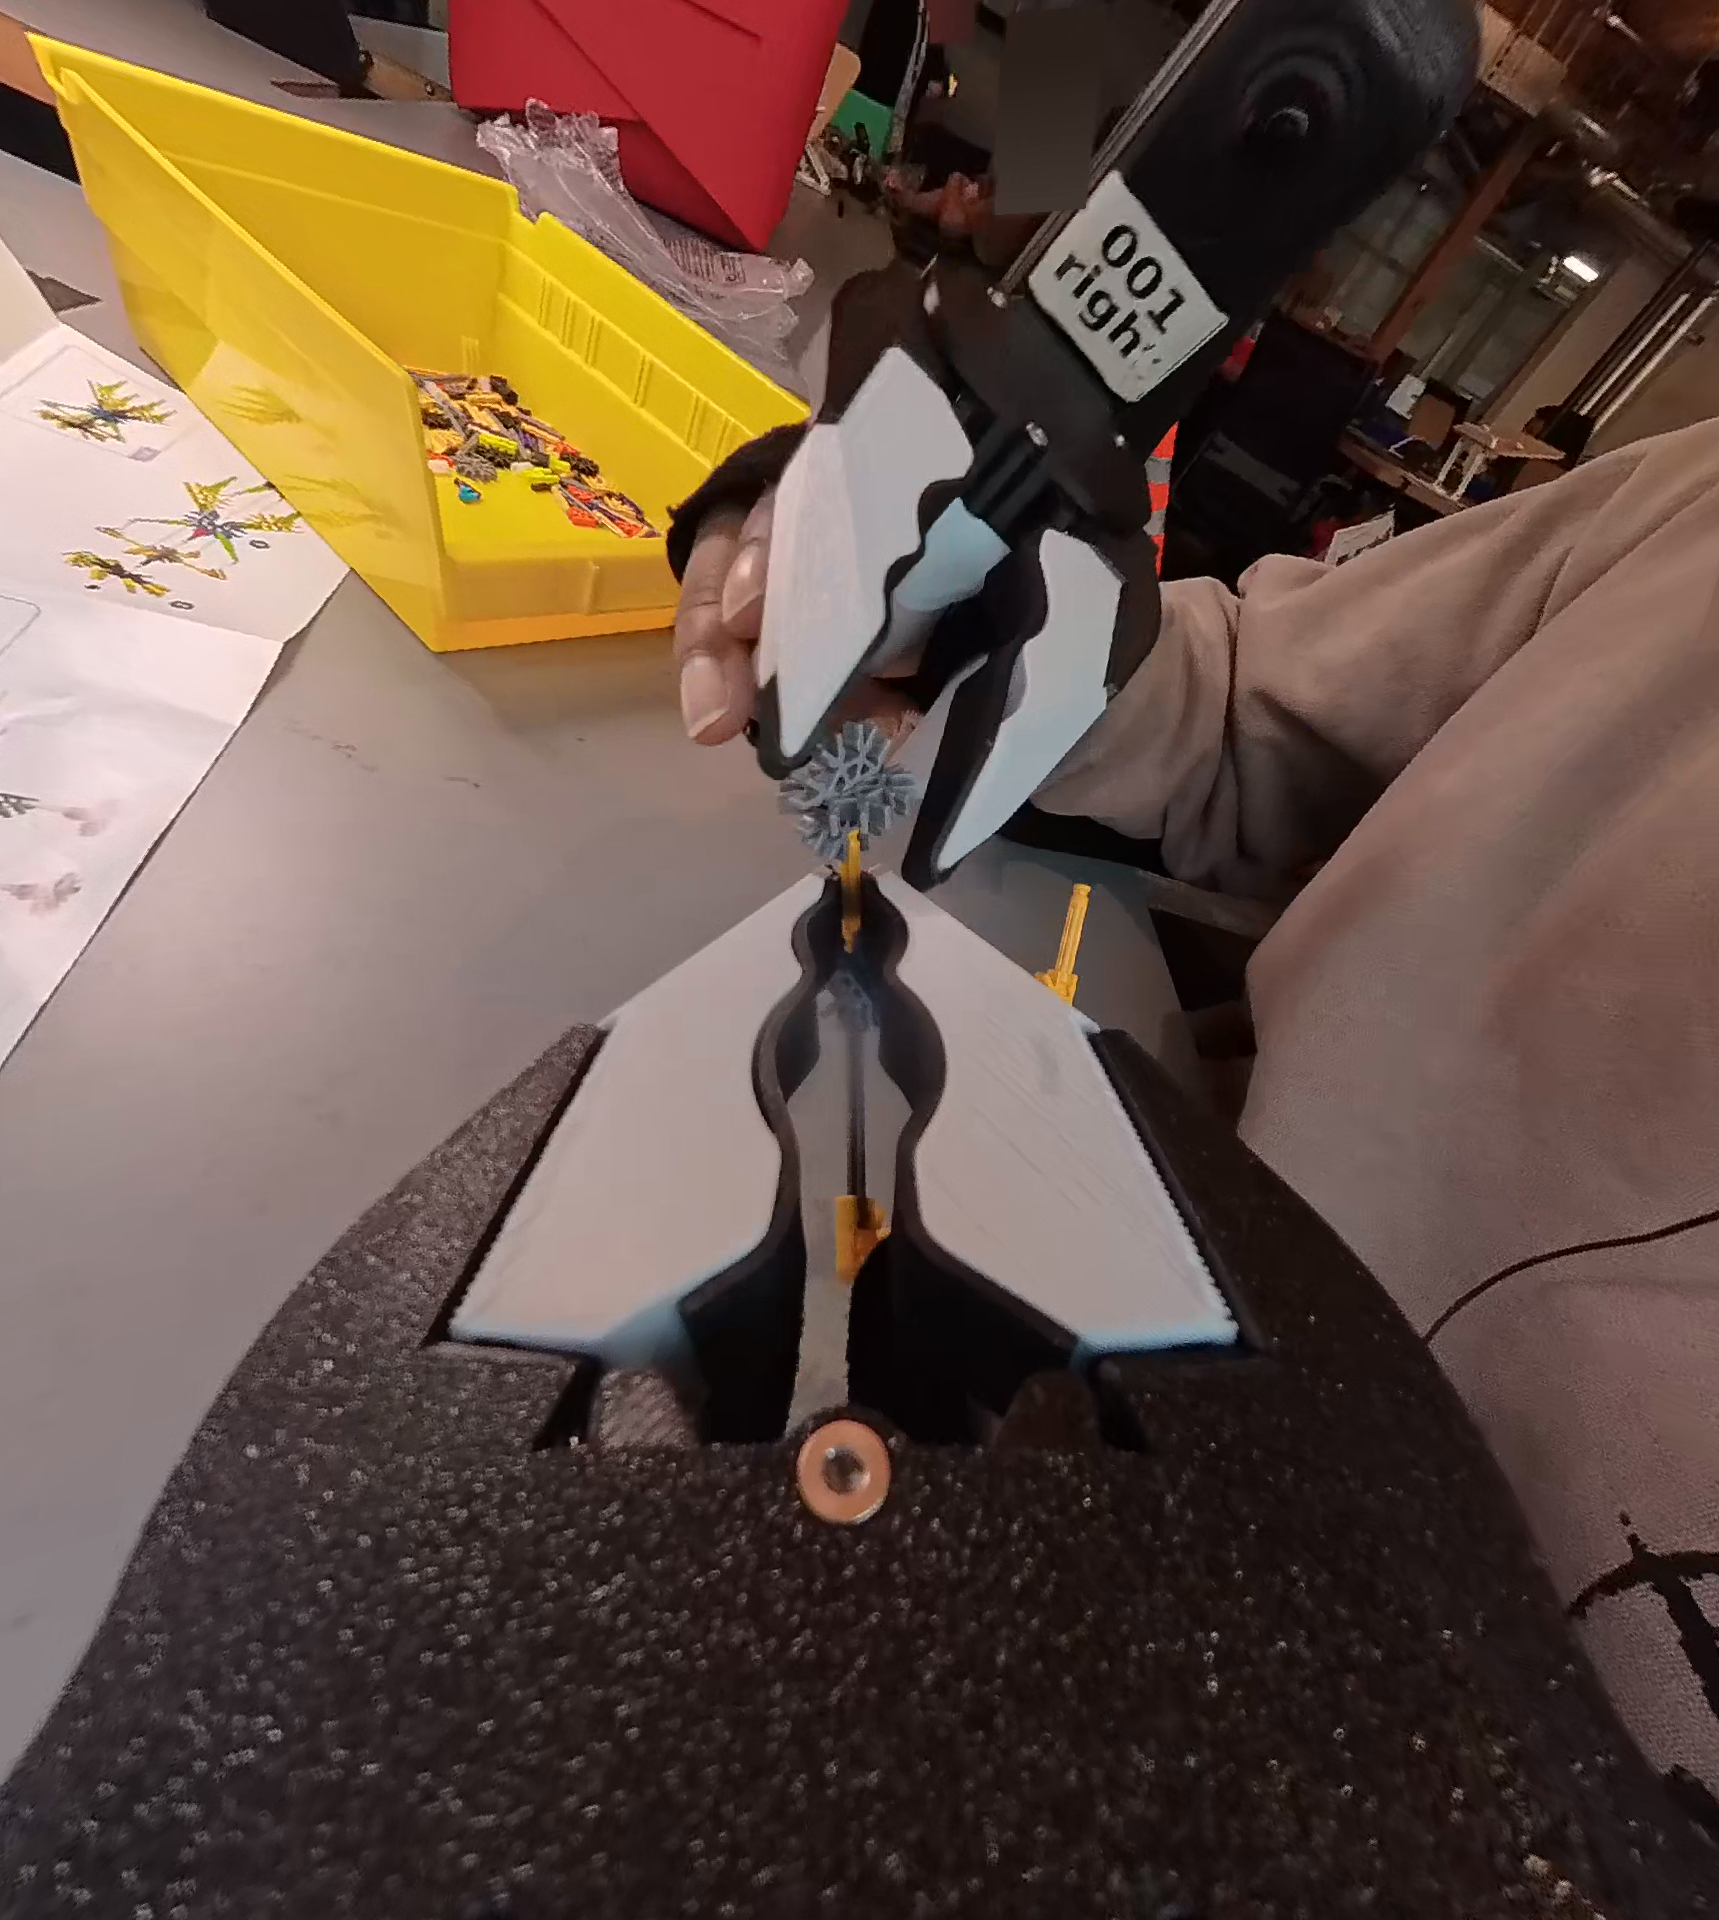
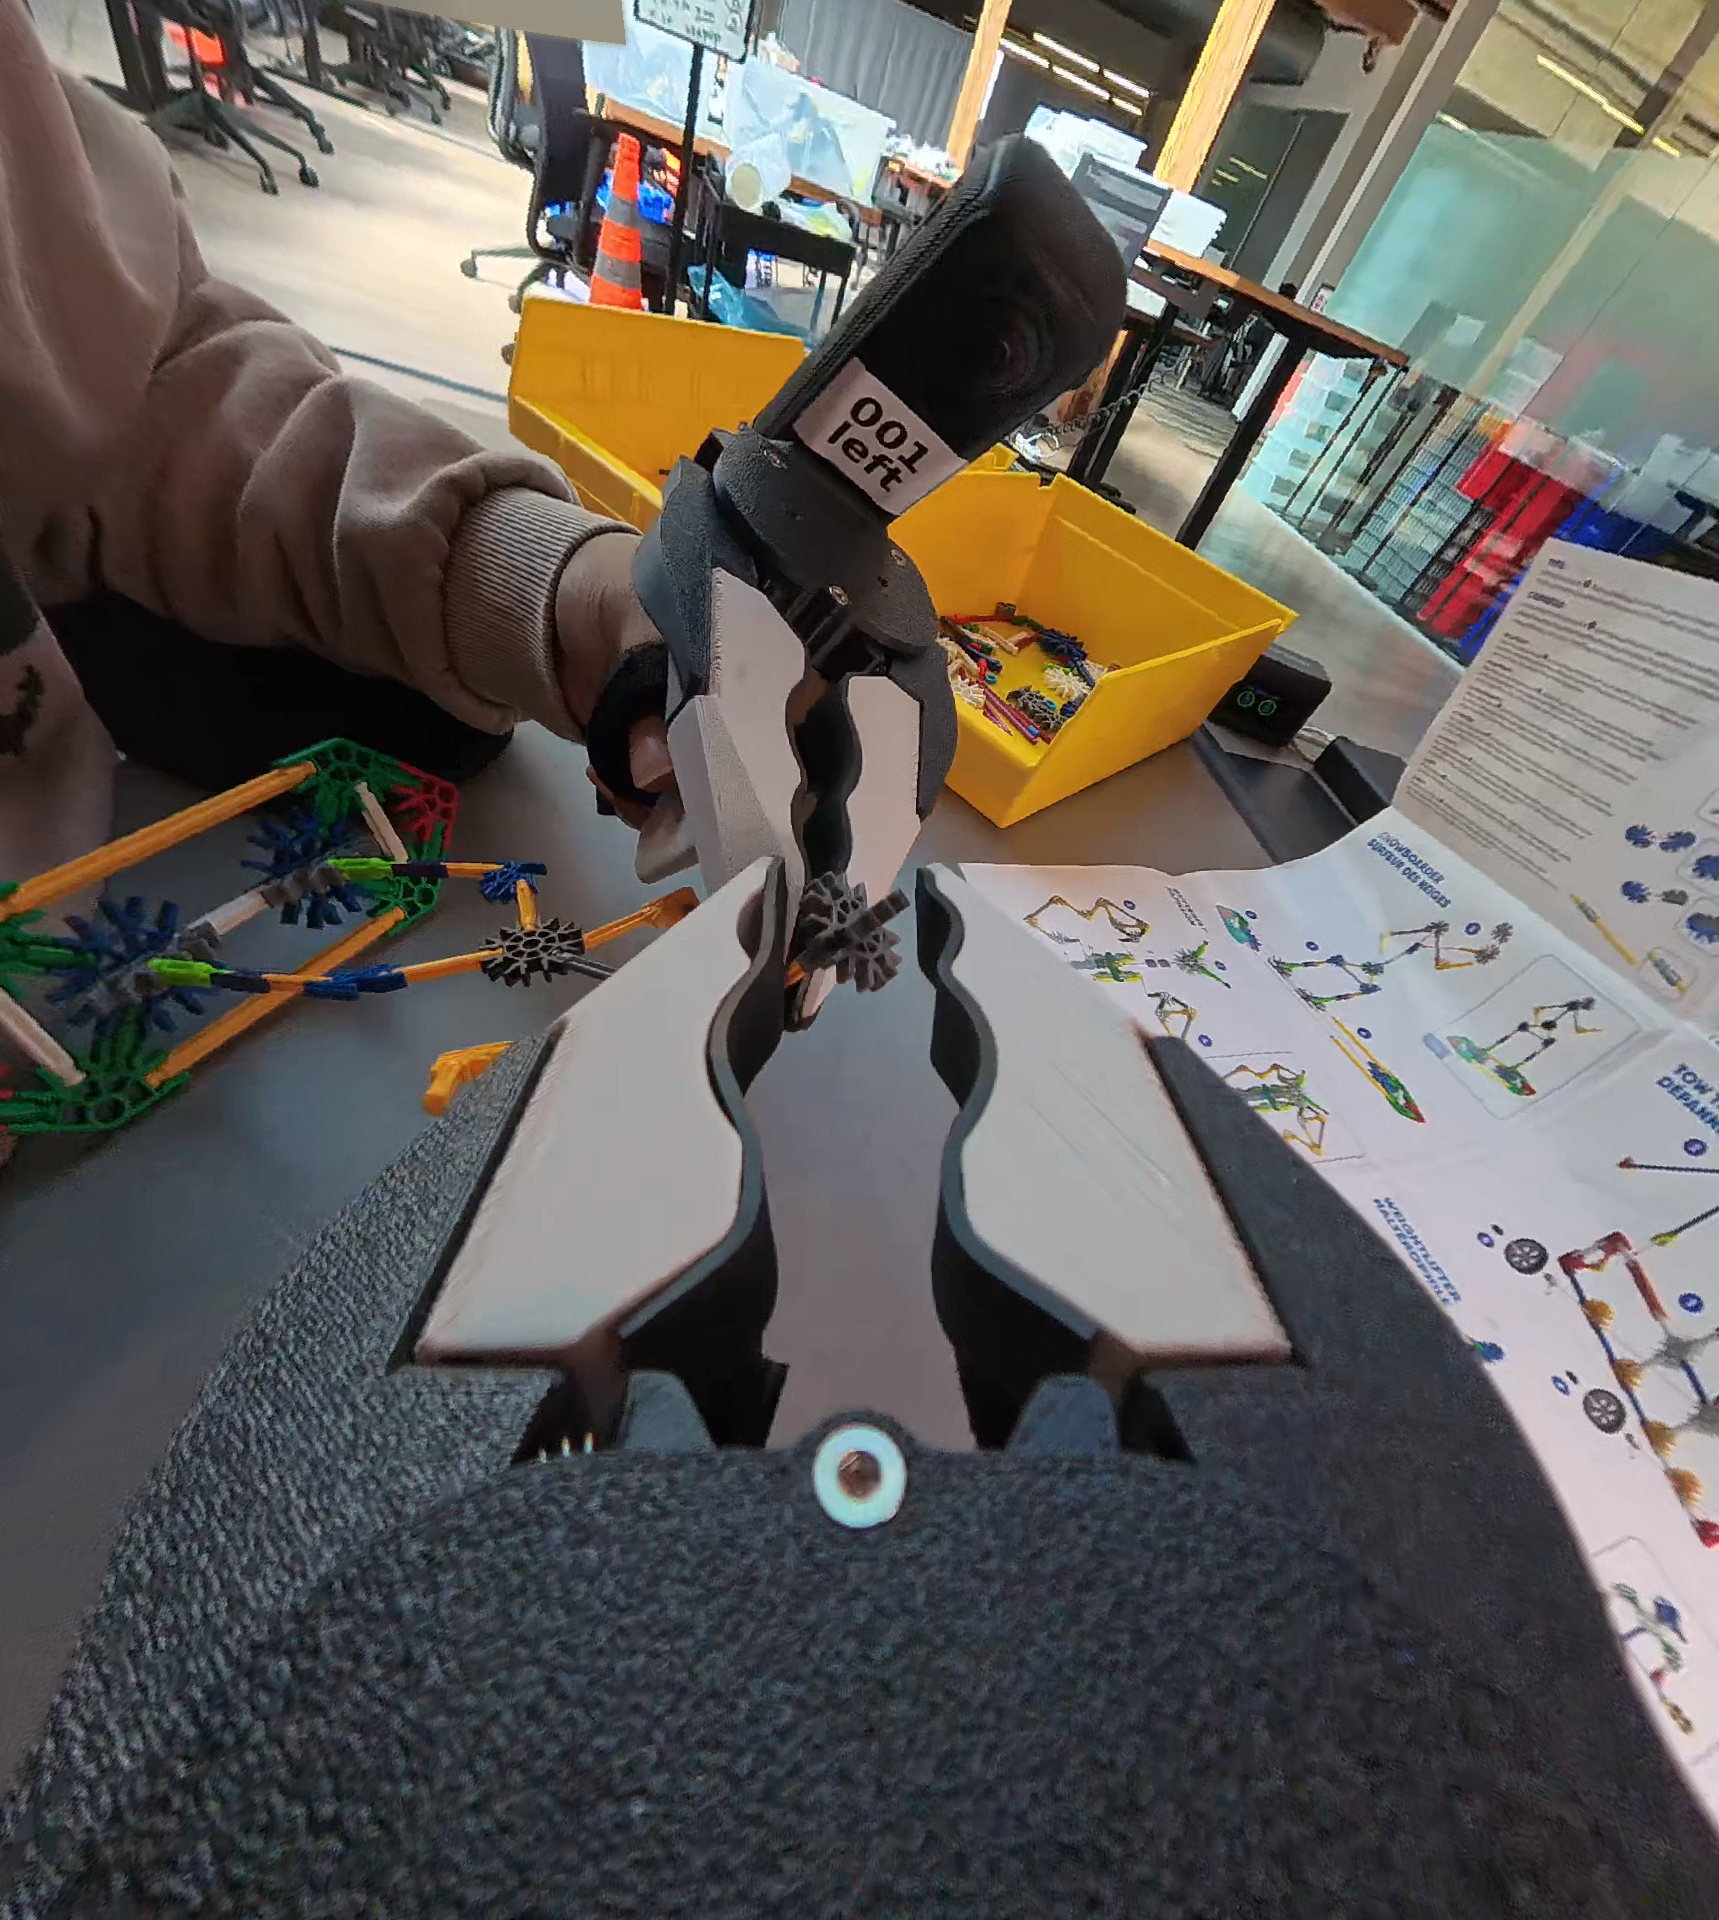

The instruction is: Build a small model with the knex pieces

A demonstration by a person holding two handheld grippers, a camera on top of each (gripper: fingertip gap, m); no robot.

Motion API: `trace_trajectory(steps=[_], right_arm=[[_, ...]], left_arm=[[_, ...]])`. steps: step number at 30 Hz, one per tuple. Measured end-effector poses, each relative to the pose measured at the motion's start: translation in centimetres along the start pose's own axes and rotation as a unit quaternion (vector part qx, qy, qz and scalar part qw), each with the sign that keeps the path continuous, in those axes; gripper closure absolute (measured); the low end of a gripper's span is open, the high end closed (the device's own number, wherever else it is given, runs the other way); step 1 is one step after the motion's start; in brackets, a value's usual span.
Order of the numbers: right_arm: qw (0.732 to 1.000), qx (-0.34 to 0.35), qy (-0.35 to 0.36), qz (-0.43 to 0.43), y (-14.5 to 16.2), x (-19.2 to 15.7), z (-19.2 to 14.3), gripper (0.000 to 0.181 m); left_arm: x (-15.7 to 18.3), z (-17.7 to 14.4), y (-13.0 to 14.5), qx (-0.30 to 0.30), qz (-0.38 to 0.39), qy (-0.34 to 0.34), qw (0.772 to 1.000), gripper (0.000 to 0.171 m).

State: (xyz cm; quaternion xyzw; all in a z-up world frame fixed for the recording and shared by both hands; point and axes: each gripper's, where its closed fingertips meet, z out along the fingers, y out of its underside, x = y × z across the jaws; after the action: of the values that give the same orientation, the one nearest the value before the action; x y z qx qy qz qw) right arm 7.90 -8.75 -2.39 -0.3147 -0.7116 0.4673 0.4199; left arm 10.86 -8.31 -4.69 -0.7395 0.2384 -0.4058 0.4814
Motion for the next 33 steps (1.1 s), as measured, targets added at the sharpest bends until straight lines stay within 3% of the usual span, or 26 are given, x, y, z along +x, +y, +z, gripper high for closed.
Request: trace_trajectory(steps=[8,15,20,27,33], right_arm=[[0.999,-0.030,0.007,-0.022,0.4,0.0,-0.3,0.162],[0.995,-0.010,-0.029,0.100,0.6,0.5,-0.2,0.163],[0.977,-0.001,-0.058,0.206,1.2,0.6,0.3,0.163],[0.993,-0.044,-0.027,0.107,2.5,0.4,0.8,0.164],[0.967,-0.015,-0.066,0.245,2.3,0.8,0.9,0.164]], left_arm=[[-0.1,0.2,0.3,-0.009,0.009,-0.010,1.000,0.169],[-0.3,0.1,0.2,-0.002,0.035,-0.028,0.999,0.169],[-1.2,-0.2,0.3,0.001,0.042,-0.052,0.998,0.169],[-1.8,-0.1,1.3,-0.009,0.033,-0.058,0.998,0.169],[-1.9,-0.1,1.1,-0.004,0.057,-0.070,0.996,0.169]])
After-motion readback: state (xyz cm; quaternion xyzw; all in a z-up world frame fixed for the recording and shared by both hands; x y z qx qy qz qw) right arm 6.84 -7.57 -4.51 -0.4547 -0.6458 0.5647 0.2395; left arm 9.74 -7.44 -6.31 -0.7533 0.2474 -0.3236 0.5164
